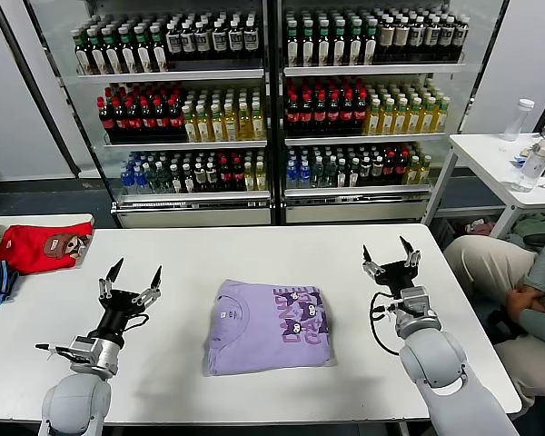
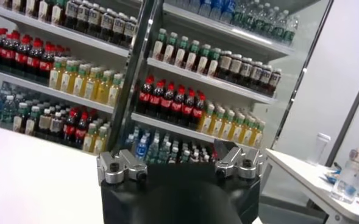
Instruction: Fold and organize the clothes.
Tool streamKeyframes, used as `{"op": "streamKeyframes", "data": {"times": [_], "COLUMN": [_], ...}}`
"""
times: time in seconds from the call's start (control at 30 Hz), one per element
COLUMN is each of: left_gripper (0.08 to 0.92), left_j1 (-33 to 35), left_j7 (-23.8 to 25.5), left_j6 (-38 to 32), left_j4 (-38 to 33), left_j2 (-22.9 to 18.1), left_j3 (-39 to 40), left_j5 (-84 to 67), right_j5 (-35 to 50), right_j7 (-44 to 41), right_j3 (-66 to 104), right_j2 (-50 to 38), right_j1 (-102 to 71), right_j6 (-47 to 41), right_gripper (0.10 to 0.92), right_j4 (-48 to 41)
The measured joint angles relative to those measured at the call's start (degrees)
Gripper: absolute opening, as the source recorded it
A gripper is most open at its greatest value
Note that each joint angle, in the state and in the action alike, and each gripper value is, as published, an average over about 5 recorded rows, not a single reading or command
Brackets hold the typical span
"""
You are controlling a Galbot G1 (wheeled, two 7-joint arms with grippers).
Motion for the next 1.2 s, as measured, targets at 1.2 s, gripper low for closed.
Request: {"op": "streamKeyframes", "data": {"times": [1.2], "left_gripper": [0.823], "left_j1": [-3.93], "left_j7": [0.21], "left_j6": [-0.97], "left_j4": [4.38], "left_j2": [-0.73], "left_j3": [0.18], "left_j5": [1.48], "right_j5": [0.34], "right_j7": [-0.42], "right_j3": [-1.73], "right_j2": [0.21], "right_j1": [5.04], "right_j6": [0.16], "right_gripper": [0.823], "right_j4": [-3.31]}}
